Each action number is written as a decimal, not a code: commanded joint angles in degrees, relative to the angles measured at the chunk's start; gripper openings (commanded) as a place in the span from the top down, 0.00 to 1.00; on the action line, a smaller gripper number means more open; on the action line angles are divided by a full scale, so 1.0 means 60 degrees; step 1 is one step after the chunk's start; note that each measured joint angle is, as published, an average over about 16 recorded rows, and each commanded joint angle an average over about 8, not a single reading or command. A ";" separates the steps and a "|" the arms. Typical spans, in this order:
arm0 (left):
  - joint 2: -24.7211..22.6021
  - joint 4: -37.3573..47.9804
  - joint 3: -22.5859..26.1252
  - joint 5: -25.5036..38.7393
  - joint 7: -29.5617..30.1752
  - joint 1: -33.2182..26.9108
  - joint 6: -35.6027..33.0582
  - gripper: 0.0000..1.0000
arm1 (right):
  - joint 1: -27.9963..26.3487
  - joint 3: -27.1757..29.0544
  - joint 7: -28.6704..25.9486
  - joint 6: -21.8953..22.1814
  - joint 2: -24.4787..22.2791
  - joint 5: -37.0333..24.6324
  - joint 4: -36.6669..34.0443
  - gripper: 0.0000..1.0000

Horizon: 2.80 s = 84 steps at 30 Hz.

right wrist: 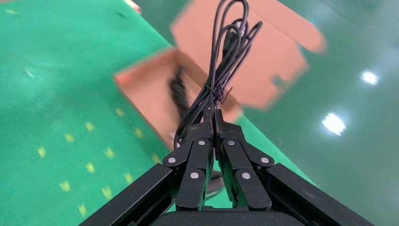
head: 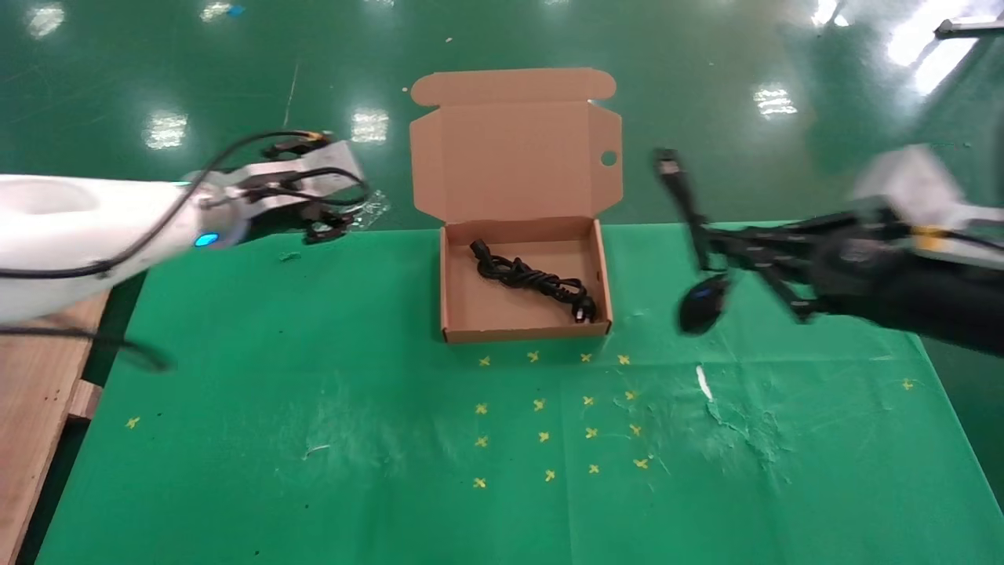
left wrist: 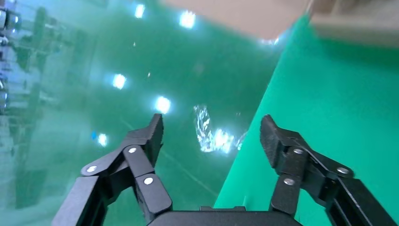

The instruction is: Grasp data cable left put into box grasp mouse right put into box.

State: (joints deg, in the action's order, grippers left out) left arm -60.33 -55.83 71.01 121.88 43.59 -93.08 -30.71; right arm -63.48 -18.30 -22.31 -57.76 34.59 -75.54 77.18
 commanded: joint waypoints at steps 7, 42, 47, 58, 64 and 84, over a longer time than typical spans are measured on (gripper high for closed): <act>0.0601 -0.0648 -0.0108 0.0065 0.0287 0.0062 -0.0102 0.00 | -0.1188 -0.1310 0.0132 0.0596 0.2592 -0.1684 -0.0648 1.00; 0.0660 -0.0889 -0.0165 0.0482 0.0699 0.0125 -0.0205 0.00 | -0.2377 -0.1892 0.3174 0.0933 0.5397 -0.1904 -0.7173 0.00; 0.0652 -0.0885 -0.0165 0.0478 0.0695 0.0124 -0.0204 0.00 | -0.2368 -0.1899 0.3138 0.0921 0.5375 -0.1892 -0.7065 0.00; 0.0652 -0.0883 -0.0165 0.0475 0.0693 0.0125 -0.0205 0.00 | -0.2055 -0.1637 0.2980 0.0271 0.4757 -0.1019 -0.6282 0.00; 0.0652 -0.0883 -0.0165 0.0475 0.0693 0.0125 -0.0205 0.00 | -0.1786 -0.1409 0.2861 -0.0287 0.4227 -0.0269 -0.5639 0.00; 0.0652 -0.0883 -0.0165 0.0475 0.0693 0.0125 -0.0205 0.00 | -0.0889 -0.0647 0.2463 -0.2148 0.2457 0.2237 -0.3494 0.00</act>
State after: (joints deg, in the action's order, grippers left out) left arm -56.29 -61.20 69.67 124.21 47.52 -92.13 -32.27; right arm -68.81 -22.18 -7.54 -70.65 49.32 -62.11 56.23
